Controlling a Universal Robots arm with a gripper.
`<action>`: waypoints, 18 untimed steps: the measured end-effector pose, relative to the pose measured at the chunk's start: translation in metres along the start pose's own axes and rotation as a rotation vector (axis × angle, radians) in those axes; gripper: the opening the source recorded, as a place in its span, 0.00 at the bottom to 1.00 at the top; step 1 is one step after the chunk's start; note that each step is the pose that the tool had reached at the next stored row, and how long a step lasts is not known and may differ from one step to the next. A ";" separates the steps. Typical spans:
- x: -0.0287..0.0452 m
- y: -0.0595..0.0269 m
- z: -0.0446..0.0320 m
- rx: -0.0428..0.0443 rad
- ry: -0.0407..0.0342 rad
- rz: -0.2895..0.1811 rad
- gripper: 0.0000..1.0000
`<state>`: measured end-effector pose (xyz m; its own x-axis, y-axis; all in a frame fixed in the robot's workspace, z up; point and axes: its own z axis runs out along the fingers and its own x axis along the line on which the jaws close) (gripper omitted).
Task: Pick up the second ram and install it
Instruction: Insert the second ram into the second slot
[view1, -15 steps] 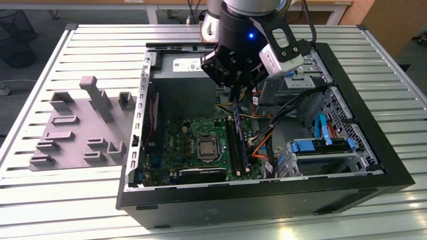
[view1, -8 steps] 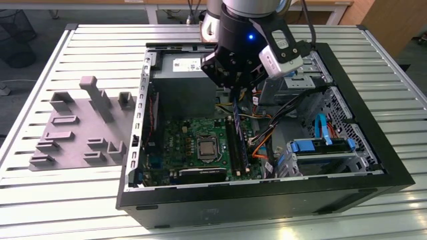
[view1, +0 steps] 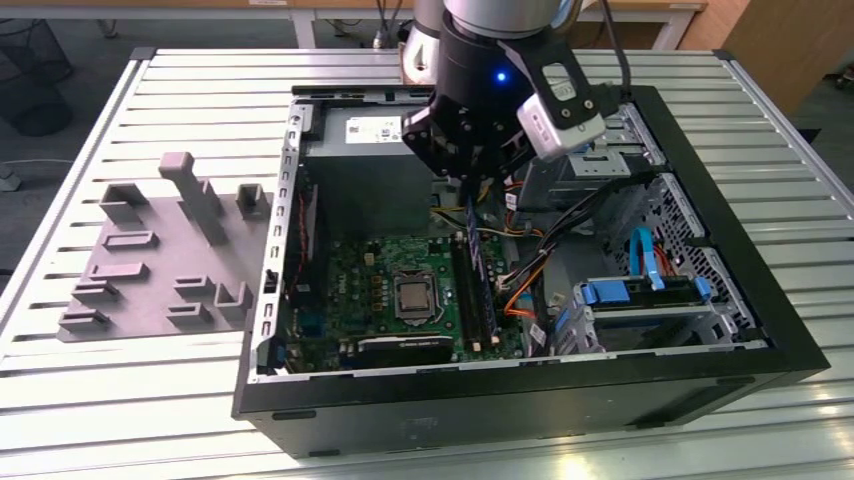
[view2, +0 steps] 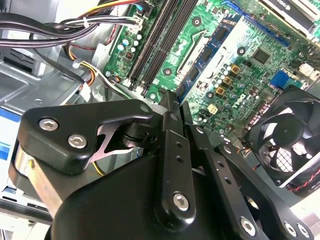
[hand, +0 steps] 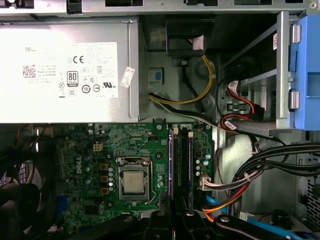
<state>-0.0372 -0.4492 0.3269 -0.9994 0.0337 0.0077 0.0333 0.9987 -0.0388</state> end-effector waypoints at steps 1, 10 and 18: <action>0.0000 0.0000 0.0003 0.0003 0.0000 0.000 0.14; 0.0000 0.0001 0.0024 0.0016 -0.0003 0.000 0.14; 0.0000 0.0001 0.0037 0.0016 -0.0003 0.000 0.14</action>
<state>-0.0372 -0.4492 0.3232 -0.9994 0.0337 0.0074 0.0333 0.9986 -0.0404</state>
